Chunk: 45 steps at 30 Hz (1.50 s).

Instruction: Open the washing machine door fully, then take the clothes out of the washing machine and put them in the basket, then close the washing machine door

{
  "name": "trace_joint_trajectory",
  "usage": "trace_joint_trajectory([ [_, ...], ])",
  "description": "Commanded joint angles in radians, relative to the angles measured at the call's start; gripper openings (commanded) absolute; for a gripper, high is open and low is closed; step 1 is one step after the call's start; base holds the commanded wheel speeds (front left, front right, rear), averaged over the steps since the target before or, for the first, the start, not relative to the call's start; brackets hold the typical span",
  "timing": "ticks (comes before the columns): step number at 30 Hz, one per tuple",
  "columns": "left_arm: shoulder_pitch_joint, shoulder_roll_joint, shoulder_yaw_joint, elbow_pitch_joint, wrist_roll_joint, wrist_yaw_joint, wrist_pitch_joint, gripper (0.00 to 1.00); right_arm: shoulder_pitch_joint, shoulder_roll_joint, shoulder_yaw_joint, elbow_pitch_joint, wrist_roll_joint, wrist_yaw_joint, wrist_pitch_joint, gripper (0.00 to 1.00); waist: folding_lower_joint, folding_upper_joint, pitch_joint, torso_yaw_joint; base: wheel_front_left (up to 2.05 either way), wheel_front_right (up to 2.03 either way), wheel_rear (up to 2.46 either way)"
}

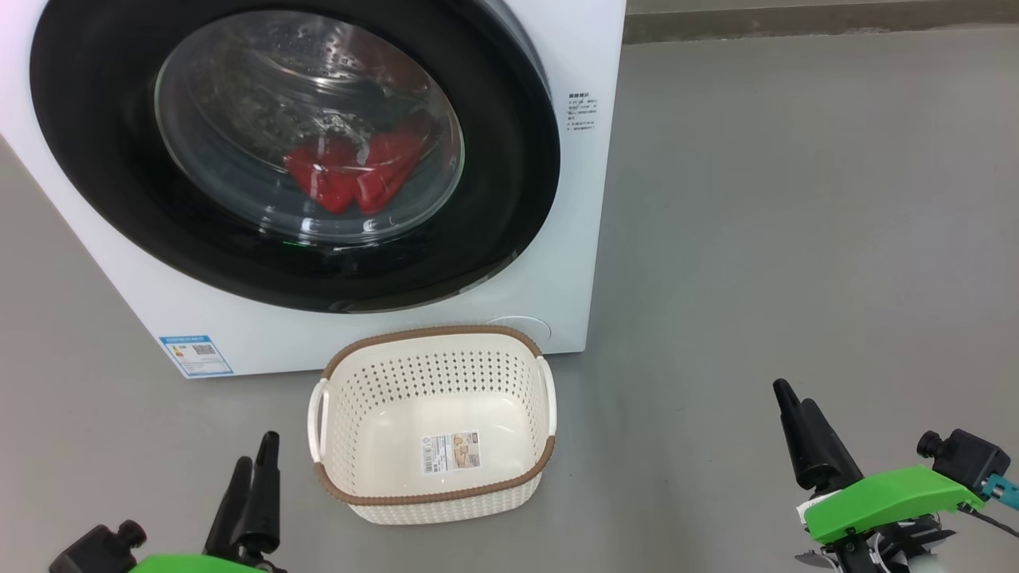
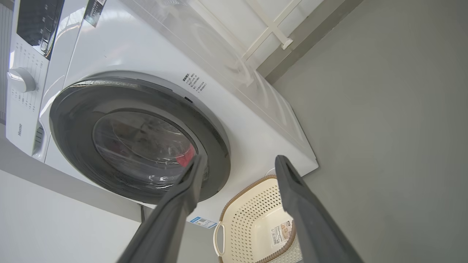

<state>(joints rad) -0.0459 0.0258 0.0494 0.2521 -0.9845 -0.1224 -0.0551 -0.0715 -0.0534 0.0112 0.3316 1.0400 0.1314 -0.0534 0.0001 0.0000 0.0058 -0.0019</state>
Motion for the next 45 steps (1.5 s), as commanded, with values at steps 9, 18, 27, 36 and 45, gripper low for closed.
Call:
trace_joint_trajectory([
  [9,-0.059,0.024,0.016,-0.042,0.173,-0.004,-0.034,1.00,-0.070,-0.013,0.022,-0.038,-0.128,0.000,-0.037,1.00,-0.0001,0.0000,0.000,-0.001,0.00,0.00,0.00],
  [18,-0.068,0.028,0.021,-0.055,0.323,-0.001,-0.061,1.00,-0.083,-0.012,0.028,-0.057,-0.234,0.000,-0.064,1.00,-0.0001,0.0000,0.005,-0.002,0.00,0.00,0.00],
  [27,-0.078,0.025,0.031,-0.065,0.432,0.004,-0.088,1.00,-0.098,-0.016,0.049,-0.054,-0.327,-0.001,-0.090,1.00,-0.0001,0.0000,0.008,-0.002,0.00,0.00,0.00],
  [36,-0.088,0.023,0.043,-0.068,0.532,0.008,-0.114,1.00,-0.112,-0.021,0.066,-0.058,-0.423,-0.001,-0.117,1.00,-0.0001,0.0000,0.009,-0.002,0.00,0.00,0.00],
  [45,-0.098,0.023,0.052,-0.069,0.635,0.006,-0.144,1.00,-0.126,-0.026,0.088,-0.062,-0.528,-0.001,-0.146,1.00,-0.0001,0.0000,0.011,-0.002,0.00,0.00,0.00],
])
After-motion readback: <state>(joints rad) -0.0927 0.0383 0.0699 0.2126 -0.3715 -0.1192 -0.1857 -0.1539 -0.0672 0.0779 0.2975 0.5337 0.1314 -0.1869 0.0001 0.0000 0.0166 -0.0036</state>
